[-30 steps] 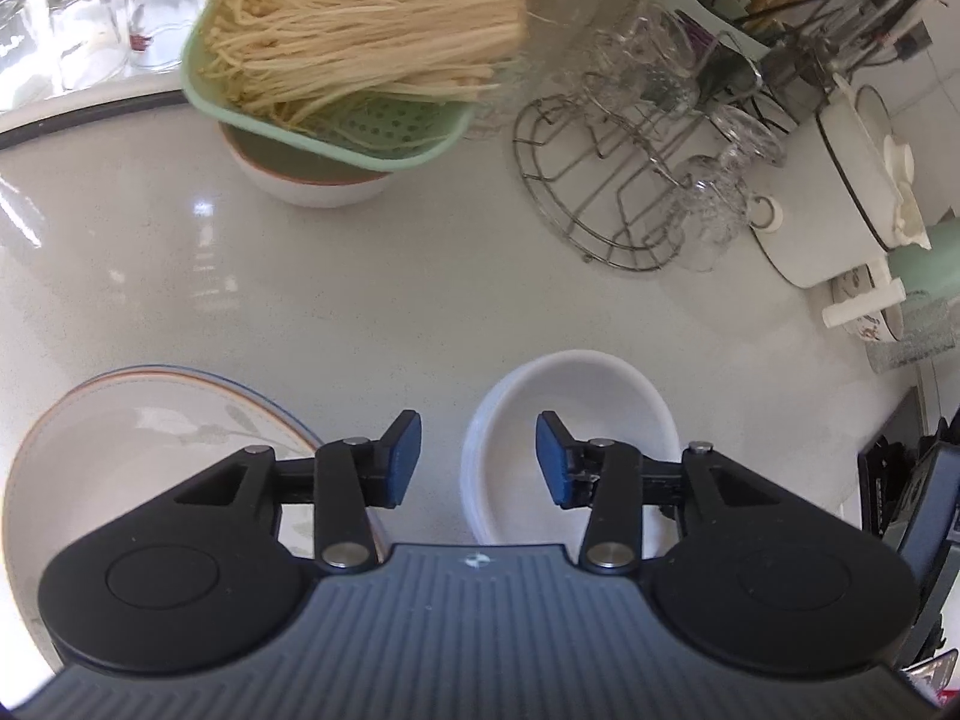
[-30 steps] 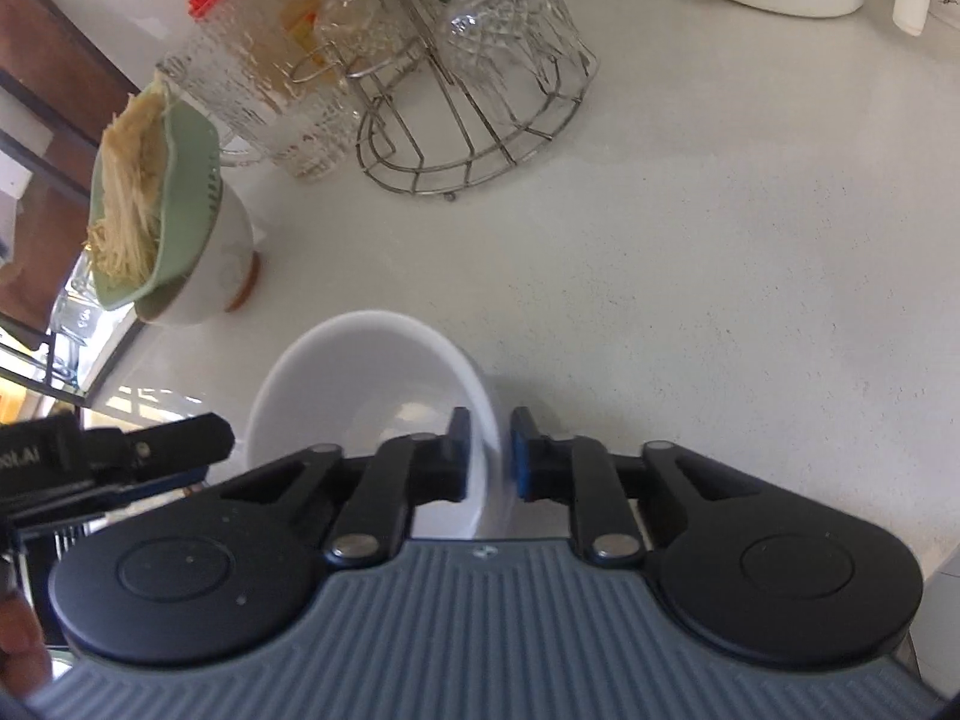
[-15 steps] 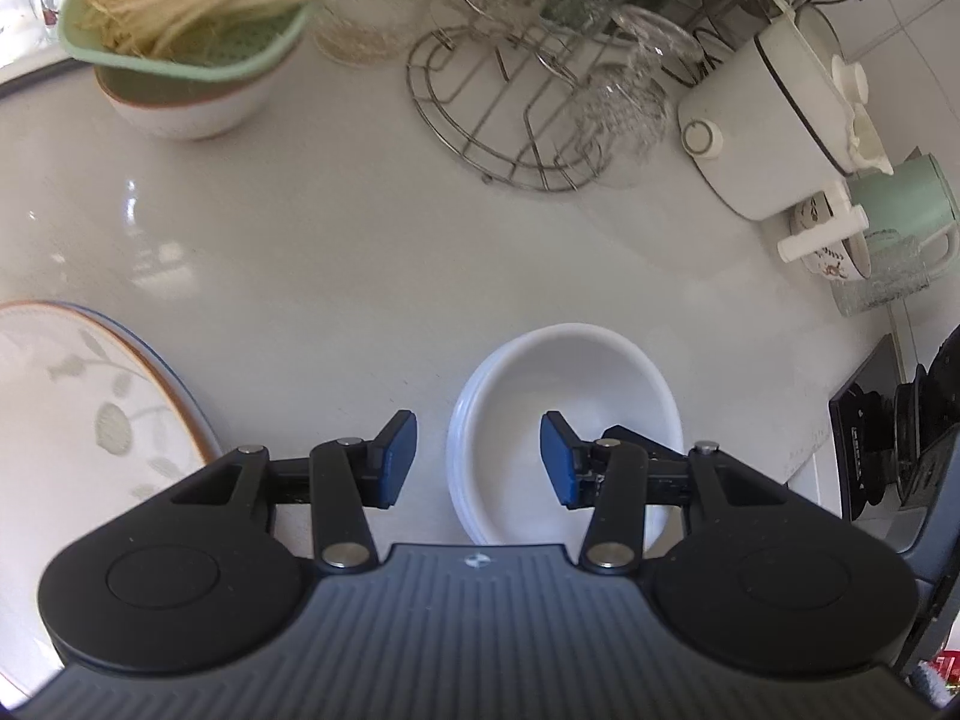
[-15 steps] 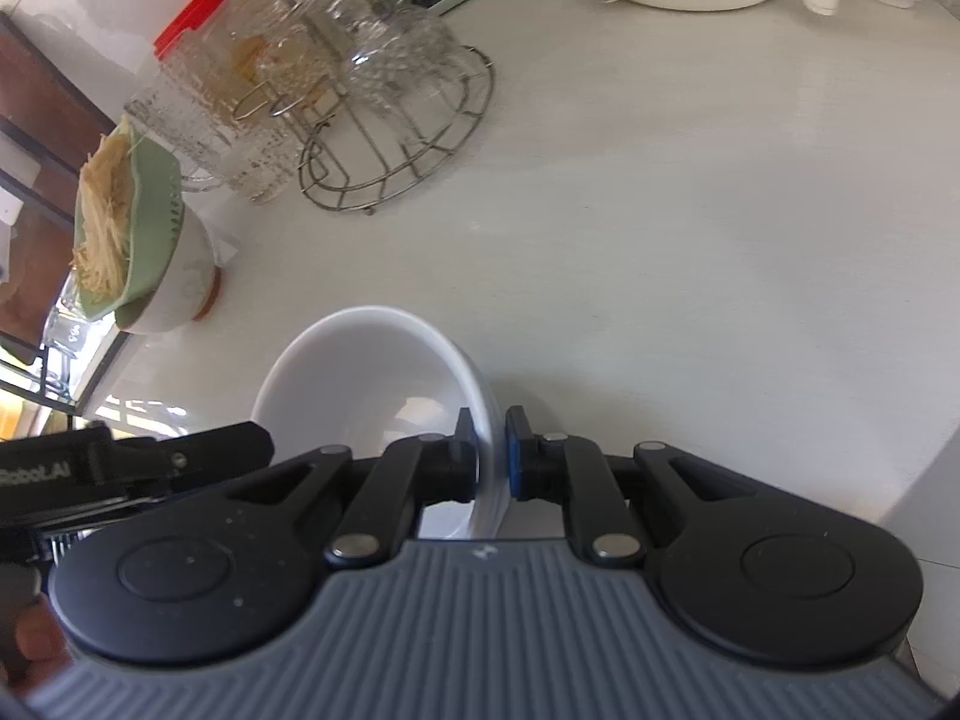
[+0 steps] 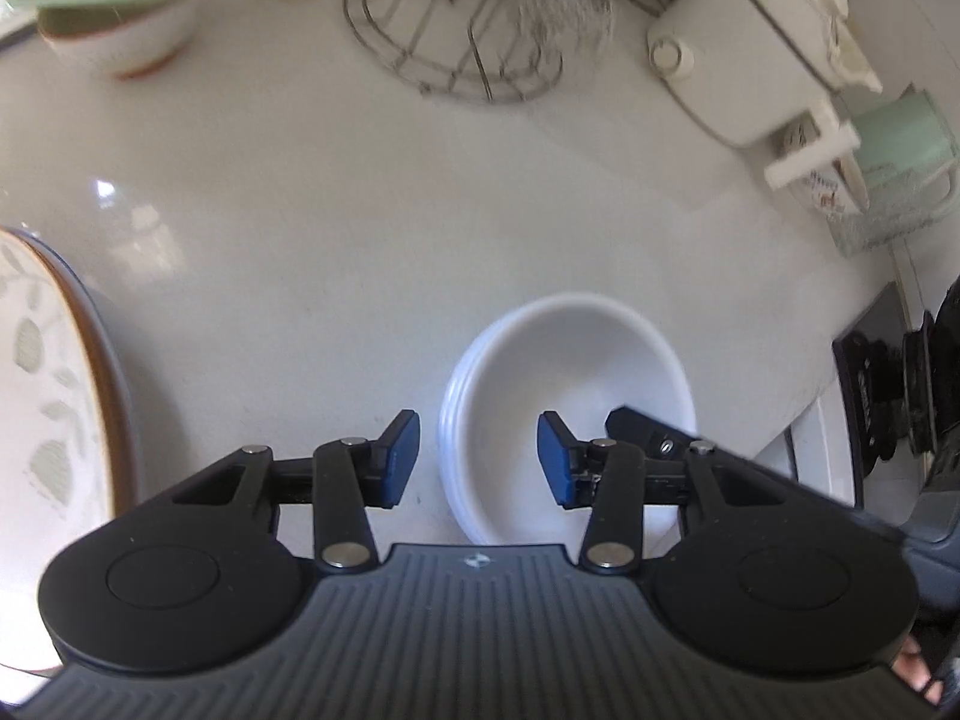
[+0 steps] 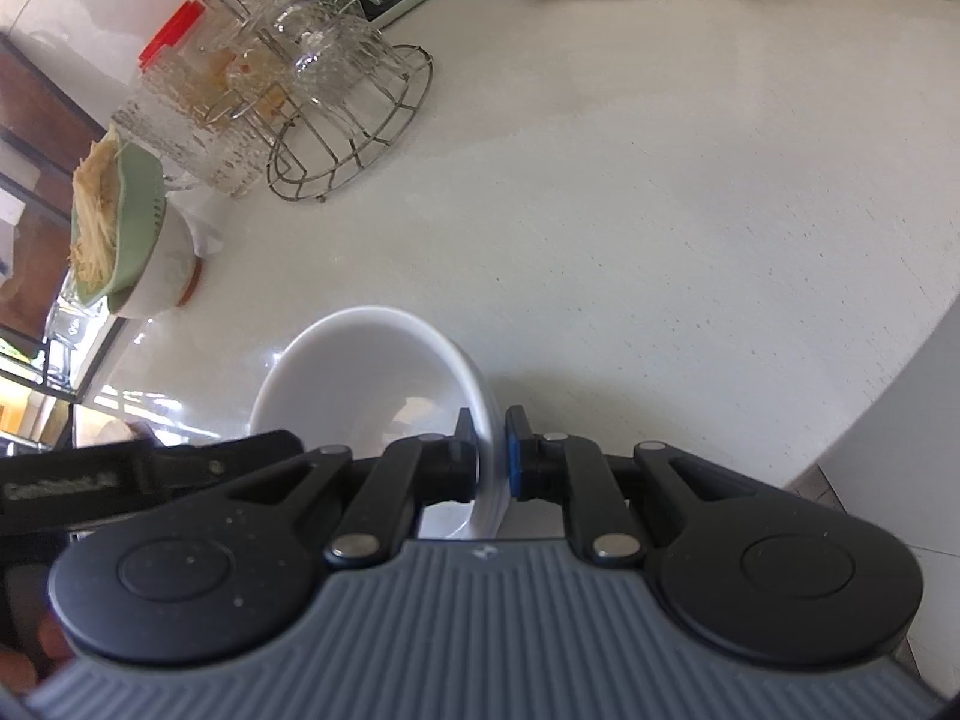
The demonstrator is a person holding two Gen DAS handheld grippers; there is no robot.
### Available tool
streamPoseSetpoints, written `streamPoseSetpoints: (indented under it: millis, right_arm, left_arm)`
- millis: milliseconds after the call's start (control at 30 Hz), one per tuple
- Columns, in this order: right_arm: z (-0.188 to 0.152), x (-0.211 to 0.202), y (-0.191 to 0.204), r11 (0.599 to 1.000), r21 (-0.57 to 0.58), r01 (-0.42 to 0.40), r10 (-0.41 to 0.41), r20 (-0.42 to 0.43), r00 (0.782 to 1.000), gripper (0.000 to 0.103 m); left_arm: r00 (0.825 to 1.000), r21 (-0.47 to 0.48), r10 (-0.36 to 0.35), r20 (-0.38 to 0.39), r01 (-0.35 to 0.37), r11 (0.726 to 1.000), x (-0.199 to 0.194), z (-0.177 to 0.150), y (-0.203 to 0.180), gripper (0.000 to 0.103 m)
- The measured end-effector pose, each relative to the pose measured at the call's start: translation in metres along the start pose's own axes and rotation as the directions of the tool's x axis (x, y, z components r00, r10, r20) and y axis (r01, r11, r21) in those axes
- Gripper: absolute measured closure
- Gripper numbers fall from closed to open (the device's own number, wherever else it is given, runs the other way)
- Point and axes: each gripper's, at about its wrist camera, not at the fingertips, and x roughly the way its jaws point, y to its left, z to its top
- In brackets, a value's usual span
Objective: Organize plates and bowls
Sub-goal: 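Close both grippers on the rims of the nested white bowls, then lift and carry the nested white bowls with both grippers over the plate stack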
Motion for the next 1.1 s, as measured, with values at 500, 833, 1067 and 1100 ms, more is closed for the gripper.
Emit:
streamPoseSetpoints:
  millis: [500,833,1067,1100]
  right_arm:
    - [-0.005,-0.010,-0.002,0.999,-0.031,-0.015,0.015,0.011,1.000,0.091]
    - [-0.007,-0.033,0.001,0.998,-0.054,-0.030,0.031,0.025,0.999,0.090]
    - [-0.008,-0.057,-0.003,0.997,-0.058,-0.043,0.046,0.036,0.998,0.090]
    - [-0.008,-0.062,-0.002,0.997,-0.071,-0.042,0.046,0.043,0.998,0.090]
  left_arm:
    - [1.000,0.014,0.029,0.009,-0.029,0.999,-0.001,-0.015,-0.002,0.088]
    - [0.999,0.014,0.036,0.021,-0.037,0.999,-0.024,-0.019,-0.015,0.088]
    - [0.999,0.006,0.036,0.032,-0.037,0.999,-0.044,-0.030,-0.033,0.088]
    - [0.999,0.003,0.038,0.033,-0.039,0.999,-0.047,-0.032,-0.036,0.088]
